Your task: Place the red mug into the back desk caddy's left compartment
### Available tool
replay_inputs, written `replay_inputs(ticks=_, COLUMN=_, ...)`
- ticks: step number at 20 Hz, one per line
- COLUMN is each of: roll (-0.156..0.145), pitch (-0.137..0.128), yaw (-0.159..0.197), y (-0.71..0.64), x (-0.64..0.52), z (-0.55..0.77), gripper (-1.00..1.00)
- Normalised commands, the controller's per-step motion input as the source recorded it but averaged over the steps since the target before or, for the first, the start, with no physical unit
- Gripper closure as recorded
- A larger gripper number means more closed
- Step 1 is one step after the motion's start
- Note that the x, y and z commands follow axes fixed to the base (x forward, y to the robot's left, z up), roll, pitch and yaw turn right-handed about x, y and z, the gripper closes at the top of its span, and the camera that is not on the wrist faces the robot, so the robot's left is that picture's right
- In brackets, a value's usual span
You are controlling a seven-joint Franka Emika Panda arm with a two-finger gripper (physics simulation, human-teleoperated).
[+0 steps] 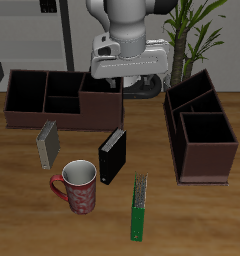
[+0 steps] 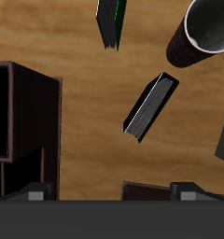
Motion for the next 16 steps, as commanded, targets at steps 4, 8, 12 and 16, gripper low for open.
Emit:
replay_inputs(ticks=4, roll=0.085, pitch=-0.044, yaw=0.016, y=-0.12, x=0.29, z=0.09, gripper=-1.00)
replay_inputs(ticks=8, roll=-0.097, pitch=-0.020, yaw=0.031, y=-0.30, x=0.40, z=0.04, gripper=-1.00)
replay_inputs(ticks=12, roll=-0.027, pitch=-0.018, yaw=0.002, y=-0.13, x=0.37, z=0.04, gripper=-1.00)
replay_inputs(ticks=16, roll=0.014, pitch=-0.017, yaw=0.015, y=-0.07, x=0.27, z=-0.04, gripper=-1.00)
